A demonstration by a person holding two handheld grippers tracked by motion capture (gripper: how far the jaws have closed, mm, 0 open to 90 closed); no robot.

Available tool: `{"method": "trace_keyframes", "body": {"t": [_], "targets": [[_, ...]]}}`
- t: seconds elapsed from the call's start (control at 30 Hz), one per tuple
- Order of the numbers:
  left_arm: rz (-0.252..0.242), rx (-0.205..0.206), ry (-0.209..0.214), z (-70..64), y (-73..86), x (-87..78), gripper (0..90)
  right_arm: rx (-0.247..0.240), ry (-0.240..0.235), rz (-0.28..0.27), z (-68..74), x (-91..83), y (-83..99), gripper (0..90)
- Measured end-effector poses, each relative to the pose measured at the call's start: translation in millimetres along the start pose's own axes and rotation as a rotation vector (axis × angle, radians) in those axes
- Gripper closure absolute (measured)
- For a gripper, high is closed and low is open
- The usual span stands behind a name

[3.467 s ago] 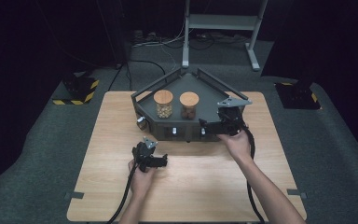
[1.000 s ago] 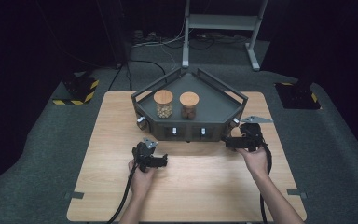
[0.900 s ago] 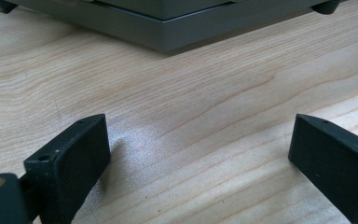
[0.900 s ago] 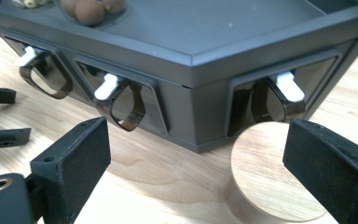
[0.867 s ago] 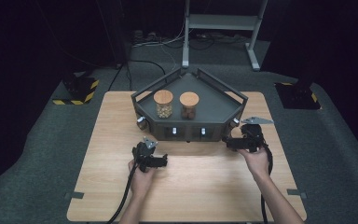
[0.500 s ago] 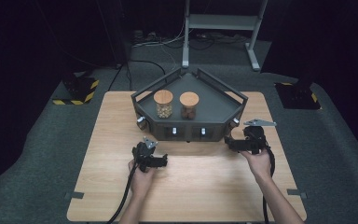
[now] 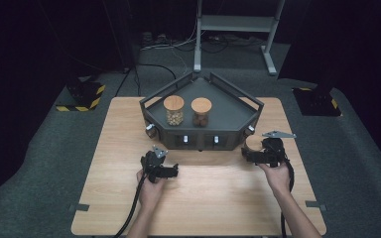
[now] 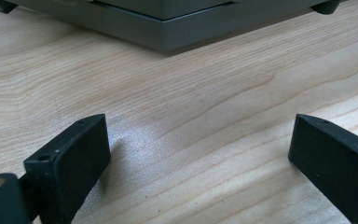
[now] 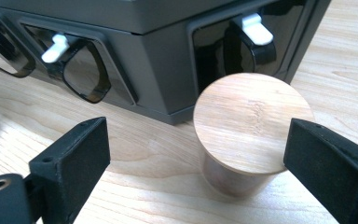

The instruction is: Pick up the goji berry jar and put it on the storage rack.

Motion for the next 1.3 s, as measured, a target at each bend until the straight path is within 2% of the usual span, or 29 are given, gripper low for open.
{"method": "trace_keyframes", "body": {"t": [0.13, 0.87, 1.3], "targets": [[0.0, 0.0, 0.0, 0.0, 0.0, 0.0, 5.4, -0.001, 0.017, 0.005, -3.0, 0.8, 3.4, 6.8], [0.0, 0.0, 0.0, 0.0, 0.0, 0.0, 5.4, 0.018, 0.045, 0.058, -11.1, 12.0, 25.1, 6.7], [0.0, 0.0, 0.0, 0.0, 0.0, 0.0, 5.4, 0.04, 0.057, 0.103, -14.0, 26.2, 35.6, 7.5]]}}
Point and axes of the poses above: each handheld gripper's, and its own axes: x roughly forward along the jaws, y roughly out of its underside, z roughly to its left, the point moved 7 cm from there along x, roughly forward along the jaws, and after that the axes turned 13 degrees about -x, right-handed, at the moved point
